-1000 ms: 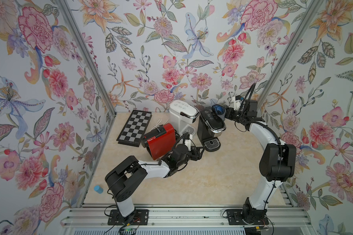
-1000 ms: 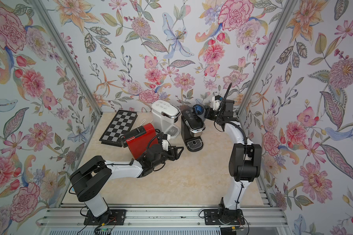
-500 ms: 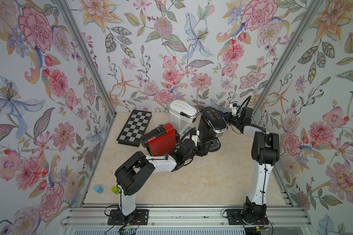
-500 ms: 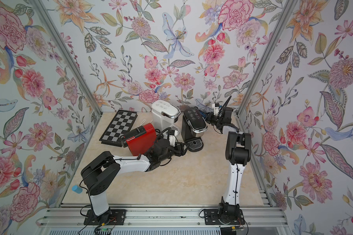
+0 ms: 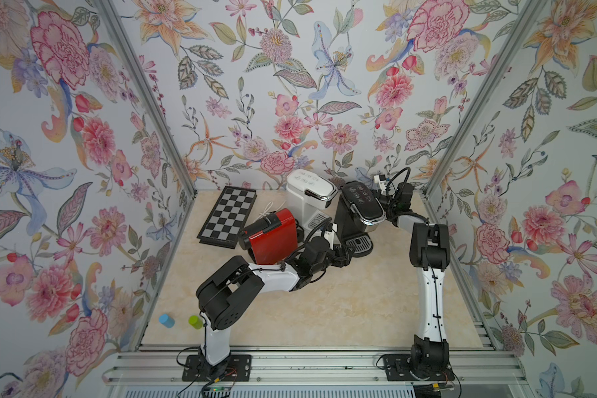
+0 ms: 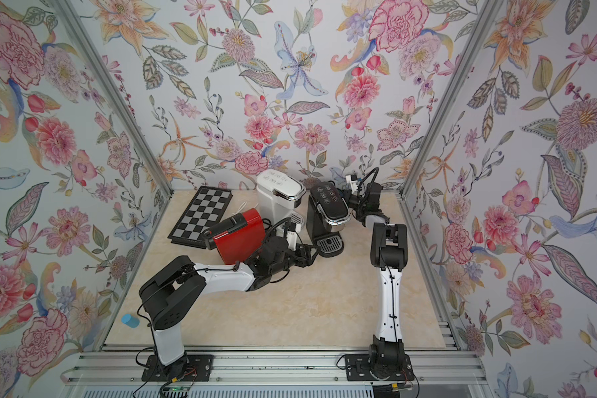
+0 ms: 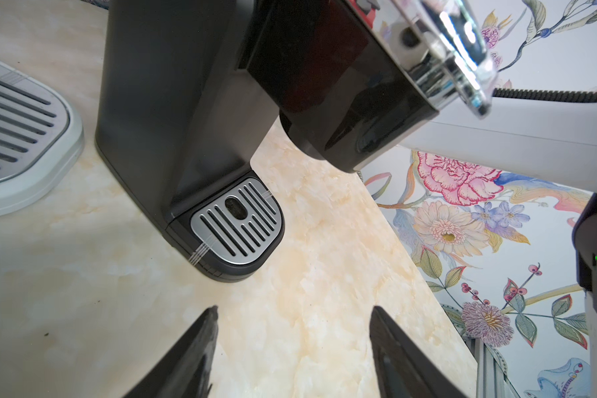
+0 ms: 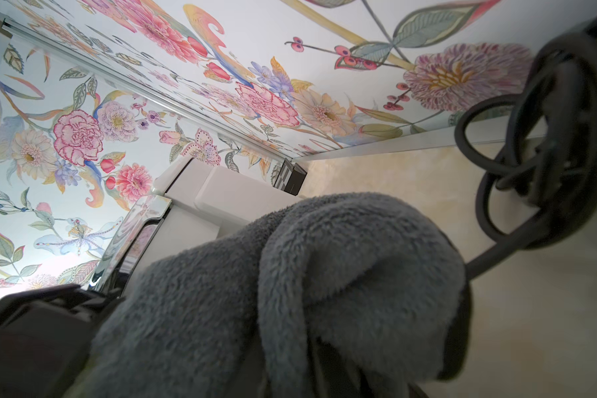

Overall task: Wipe the surface of a coffee machine
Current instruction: Move the coffee machine to the center of the board.

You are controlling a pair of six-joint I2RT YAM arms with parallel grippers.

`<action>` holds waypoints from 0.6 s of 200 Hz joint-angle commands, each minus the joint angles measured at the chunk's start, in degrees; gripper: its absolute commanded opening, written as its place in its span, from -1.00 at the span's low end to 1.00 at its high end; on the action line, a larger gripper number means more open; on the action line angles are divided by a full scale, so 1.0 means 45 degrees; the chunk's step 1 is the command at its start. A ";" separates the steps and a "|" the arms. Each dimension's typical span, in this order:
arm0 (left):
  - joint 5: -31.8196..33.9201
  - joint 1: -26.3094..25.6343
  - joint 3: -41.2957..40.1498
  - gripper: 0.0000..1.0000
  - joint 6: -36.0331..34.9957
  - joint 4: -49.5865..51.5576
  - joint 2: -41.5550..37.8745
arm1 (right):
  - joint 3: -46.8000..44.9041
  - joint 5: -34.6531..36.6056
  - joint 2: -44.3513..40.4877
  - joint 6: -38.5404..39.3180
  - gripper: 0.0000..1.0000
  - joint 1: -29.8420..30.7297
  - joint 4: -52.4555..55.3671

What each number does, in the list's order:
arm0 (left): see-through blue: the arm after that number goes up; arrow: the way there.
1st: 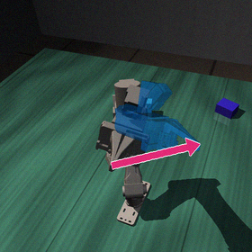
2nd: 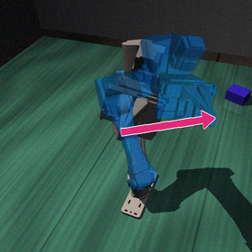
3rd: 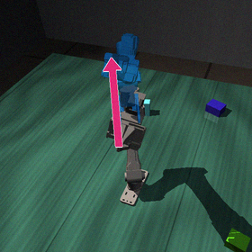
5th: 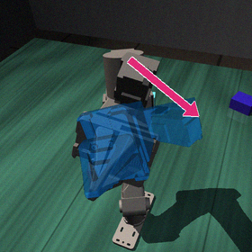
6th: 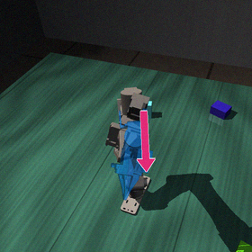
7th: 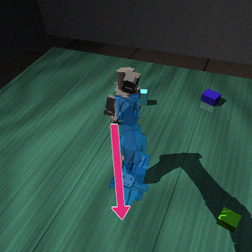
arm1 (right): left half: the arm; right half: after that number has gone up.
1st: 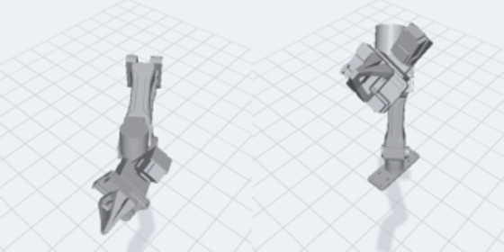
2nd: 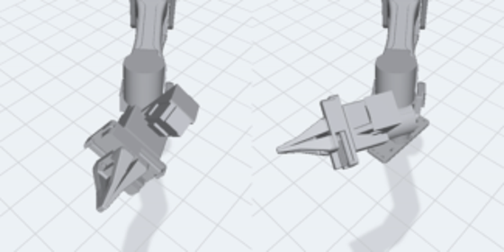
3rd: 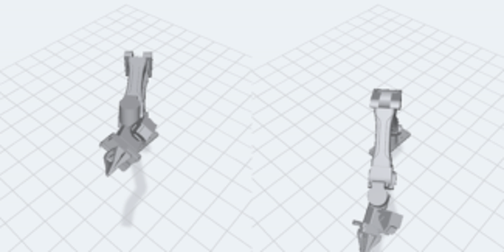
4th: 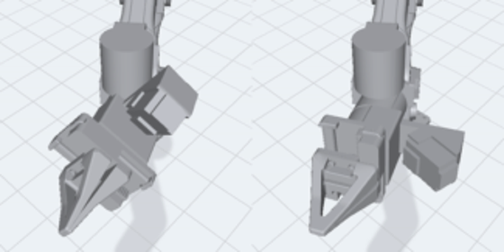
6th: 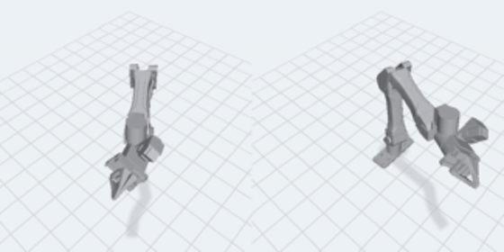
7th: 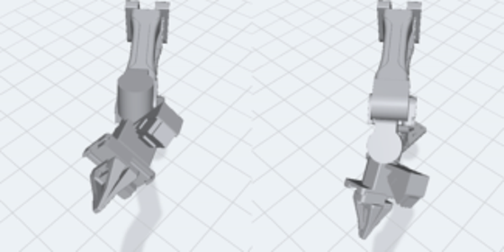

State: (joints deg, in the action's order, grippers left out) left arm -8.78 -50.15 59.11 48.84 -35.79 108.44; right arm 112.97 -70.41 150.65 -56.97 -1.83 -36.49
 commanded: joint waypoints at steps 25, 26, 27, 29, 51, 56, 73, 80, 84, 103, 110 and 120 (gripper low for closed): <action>-0.0003 0.0129 -0.0259 0.41 -0.0014 -0.0174 -0.0278 | -0.0333 -0.1755 0.0080 -0.0964 -0.65 0.0777 -0.1474; 0.0007 0.0129 -0.0272 0.41 -0.0023 -0.0182 -0.0293 | -0.0394 -0.1745 0.0059 -0.0959 -0.65 0.0787 -0.1497; 0.0012 0.0129 -0.0278 0.41 -0.0028 -0.0187 -0.0301 | -0.0454 -0.1731 0.0019 -0.0946 -0.65 0.0791 -0.1518; 0.0015 0.0129 -0.0293 0.41 -0.0017 -0.0180 -0.0317 | -0.0602 -0.1681 -0.0035 -0.0912 -0.65 0.0805 -0.1559; 0.0166 0.0152 -0.0620 0.40 -0.0042 -0.0237 -0.0630 | -0.2027 -0.1326 -0.0784 0.0280 -0.67 0.0825 -0.0842; 0.0187 0.0146 -0.0700 0.41 -0.0052 -0.0254 -0.0706 | -0.2320 -0.1297 -0.0982 0.0689 -0.67 0.0837 -0.0504; 0.0270 0.0169 -0.0935 0.41 -0.0037 -0.0278 -0.0907 | -0.3448 -0.0826 -0.1825 0.2373 -0.67 0.0836 0.1027; 0.0290 0.0171 -0.1040 0.41 -0.0047 -0.0327 -0.0970 | -0.3828 -0.0690 -0.2187 0.3079 -0.67 0.0850 0.1618; 0.0307 0.0161 -0.1081 0.40 -0.0018 -0.0356 -0.1018 | -0.4017 -0.0622 -0.2390 0.3510 -0.67 0.0874 0.2070; 0.0320 0.0170 -0.1356 0.41 0.0040 -0.0548 -0.1212 | -0.4758 0.0059 -0.3485 0.6107 -0.67 0.1027 0.4904; 0.0315 0.0171 -0.1469 0.41 0.0082 -0.0636 -0.1306 | -0.5004 0.0275 -0.3891 0.6873 -0.67 0.1140 0.5776; 0.0399 0.0186 -0.1636 0.41 0.0144 -0.0735 -0.1448 | -0.5525 0.0799 -0.4497 0.7547 -0.66 0.1291 0.6468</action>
State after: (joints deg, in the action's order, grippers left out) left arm -8.56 -49.87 53.65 48.86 -36.51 104.86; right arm 92.03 -67.94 137.86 -38.44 1.21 -22.48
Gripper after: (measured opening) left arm 0.704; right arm 0.168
